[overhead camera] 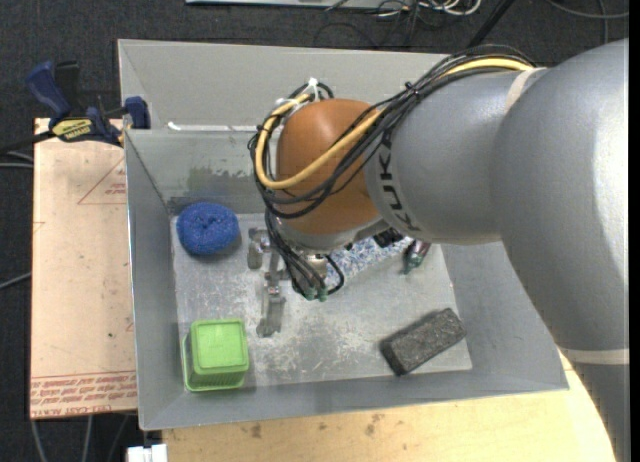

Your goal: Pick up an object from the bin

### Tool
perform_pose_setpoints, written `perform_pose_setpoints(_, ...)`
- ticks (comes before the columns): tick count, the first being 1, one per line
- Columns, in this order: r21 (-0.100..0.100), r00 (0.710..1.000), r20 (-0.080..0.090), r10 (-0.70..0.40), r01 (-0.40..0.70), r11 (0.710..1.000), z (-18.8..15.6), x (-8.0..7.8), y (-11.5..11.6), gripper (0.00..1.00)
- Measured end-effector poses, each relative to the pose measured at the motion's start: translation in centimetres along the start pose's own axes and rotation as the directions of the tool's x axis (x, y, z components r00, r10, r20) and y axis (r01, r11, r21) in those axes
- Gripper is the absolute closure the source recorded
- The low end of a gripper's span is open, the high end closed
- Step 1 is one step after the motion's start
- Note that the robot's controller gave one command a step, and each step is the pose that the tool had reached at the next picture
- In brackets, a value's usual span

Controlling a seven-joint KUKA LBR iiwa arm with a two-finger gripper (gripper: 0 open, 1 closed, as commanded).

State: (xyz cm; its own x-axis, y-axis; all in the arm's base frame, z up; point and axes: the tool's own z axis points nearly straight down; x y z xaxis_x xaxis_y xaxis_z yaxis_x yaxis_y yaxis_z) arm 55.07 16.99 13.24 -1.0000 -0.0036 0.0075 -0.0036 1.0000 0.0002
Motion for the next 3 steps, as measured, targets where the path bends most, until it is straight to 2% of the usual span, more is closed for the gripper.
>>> perform_pose_setpoints(1, -0.001, 1.0, 0.008, 0.003, -0.003, 1.0, -0.4, -0.2, -0.1, 0.0)
perform_pose_setpoints(2, -0.004, 0.998, 0.016, 0.064, -0.064, 0.998, 2.2, -3.8, 1.8, 0.0)
perform_pose_setpoints(3, -0.002, 1.0, 0.008, -0.012, 0.012, 1.0, 6.2, -2.4, 6.8, 1.0)
